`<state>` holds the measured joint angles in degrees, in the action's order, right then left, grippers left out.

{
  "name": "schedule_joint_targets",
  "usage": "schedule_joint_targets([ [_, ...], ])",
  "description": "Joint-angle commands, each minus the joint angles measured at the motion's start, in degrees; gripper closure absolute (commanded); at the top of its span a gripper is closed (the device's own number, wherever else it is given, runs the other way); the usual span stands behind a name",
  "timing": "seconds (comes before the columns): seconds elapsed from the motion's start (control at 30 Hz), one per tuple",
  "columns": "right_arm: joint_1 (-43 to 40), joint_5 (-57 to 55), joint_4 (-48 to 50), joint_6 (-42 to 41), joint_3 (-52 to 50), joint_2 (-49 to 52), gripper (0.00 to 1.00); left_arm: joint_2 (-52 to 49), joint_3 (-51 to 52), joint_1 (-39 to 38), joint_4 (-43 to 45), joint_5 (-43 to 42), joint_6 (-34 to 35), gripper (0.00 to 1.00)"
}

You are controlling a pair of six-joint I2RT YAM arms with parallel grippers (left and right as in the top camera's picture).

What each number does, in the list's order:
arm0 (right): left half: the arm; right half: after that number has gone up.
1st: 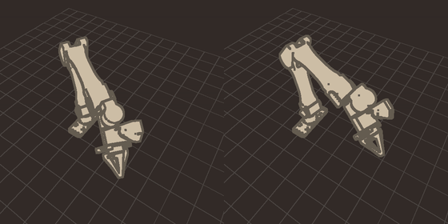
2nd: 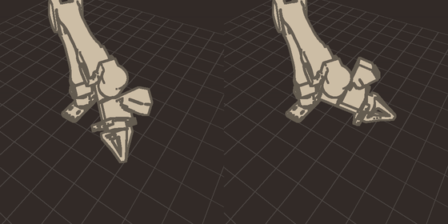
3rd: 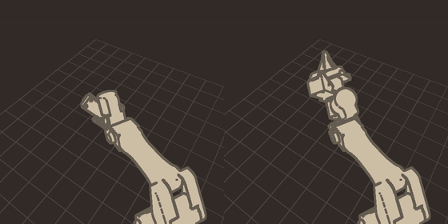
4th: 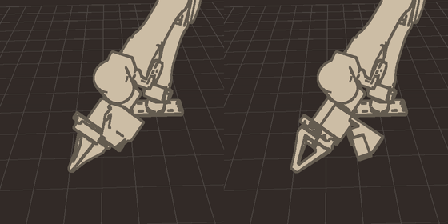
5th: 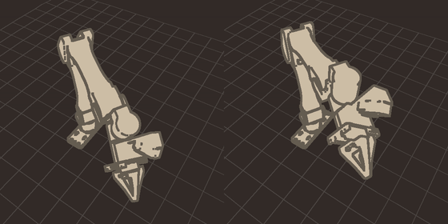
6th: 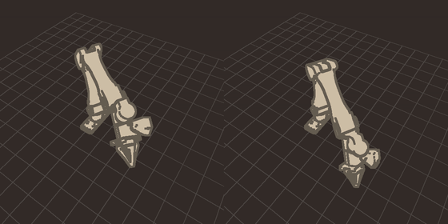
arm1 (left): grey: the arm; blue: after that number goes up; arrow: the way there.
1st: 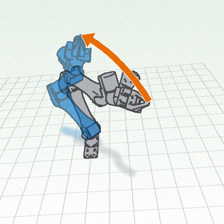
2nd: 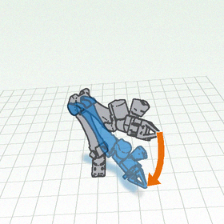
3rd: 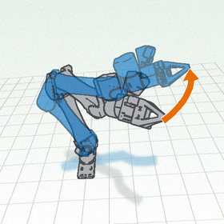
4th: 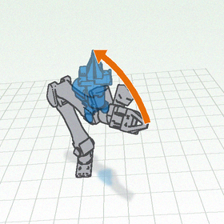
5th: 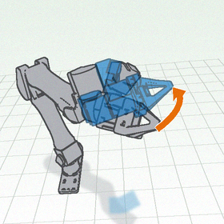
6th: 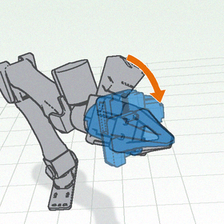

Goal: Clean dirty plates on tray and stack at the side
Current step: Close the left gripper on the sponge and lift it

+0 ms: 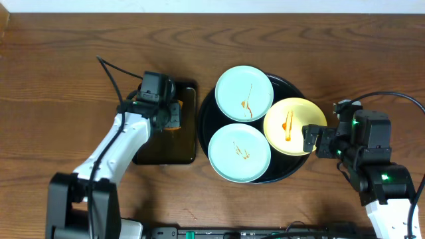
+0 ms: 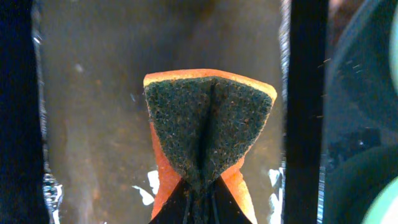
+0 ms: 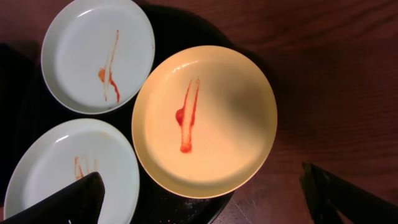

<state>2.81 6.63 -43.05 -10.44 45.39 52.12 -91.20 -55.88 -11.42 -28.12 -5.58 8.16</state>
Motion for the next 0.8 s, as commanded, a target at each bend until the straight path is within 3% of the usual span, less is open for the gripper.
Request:
schedule_joint_targets([
  [0.0,0.6,0.3,0.0,0.2,1.4,0.0,0.01,-4.2,0.4,-0.2,0.2,1.1,0.7,0.93],
  [0.4,0.6,0.3,-0.1,0.2,1.4,0.0,0.01,-9.9,0.2,-0.2,1.6,1.1,0.7,0.93],
  [0.77,0.6,-0.1,-0.1,0.3,1.4,0.0,0.01,3.6,-0.6,-0.2,-1.2,1.2,0.7,0.93],
])
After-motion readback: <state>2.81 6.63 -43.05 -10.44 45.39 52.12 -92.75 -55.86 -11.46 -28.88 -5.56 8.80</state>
